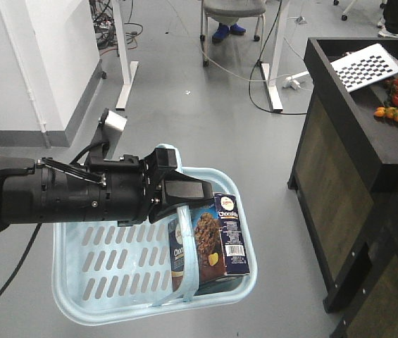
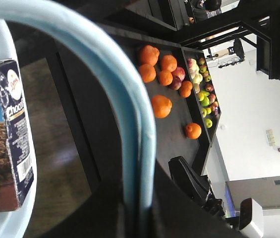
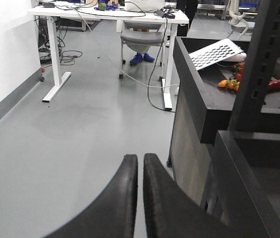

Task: Left arm holds basket, right arm returns cookies
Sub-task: 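Turn the base past the shelves and tables carrying the basket, then drive up to the snack shelf holding the basket in the left gripper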

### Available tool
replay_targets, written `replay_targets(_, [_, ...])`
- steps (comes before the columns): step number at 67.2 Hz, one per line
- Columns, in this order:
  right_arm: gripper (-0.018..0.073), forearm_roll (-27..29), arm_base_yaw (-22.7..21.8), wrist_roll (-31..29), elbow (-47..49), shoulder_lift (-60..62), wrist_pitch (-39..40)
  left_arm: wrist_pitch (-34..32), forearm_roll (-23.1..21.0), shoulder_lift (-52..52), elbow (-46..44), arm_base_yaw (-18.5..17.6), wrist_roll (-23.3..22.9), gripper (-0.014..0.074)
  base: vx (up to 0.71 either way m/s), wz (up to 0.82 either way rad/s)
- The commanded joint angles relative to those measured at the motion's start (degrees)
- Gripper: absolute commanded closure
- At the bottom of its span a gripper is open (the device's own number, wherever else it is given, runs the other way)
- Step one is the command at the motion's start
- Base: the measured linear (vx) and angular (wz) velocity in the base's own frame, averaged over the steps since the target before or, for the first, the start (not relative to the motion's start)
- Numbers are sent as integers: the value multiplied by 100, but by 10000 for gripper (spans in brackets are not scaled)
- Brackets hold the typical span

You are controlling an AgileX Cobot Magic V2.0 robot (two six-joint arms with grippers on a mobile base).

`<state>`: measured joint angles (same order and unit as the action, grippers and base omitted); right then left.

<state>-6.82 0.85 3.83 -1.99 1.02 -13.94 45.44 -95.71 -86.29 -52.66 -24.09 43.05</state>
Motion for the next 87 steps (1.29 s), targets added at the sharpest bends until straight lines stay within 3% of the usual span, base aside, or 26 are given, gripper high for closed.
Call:
replay_targets(1, [556,-36,-20,-31,-64,34,413,287,-584,260,-168,-29,82,600,34,-1])
replay_targets(38, [556,-36,-20,-31,-64,34,413,255,-584,260,-168,-29,82,600,31,12])
replay_targets(87, [556,-36,-20,-31,-64,34,413,181,-584,260,-168,-29,82,600,24,67])
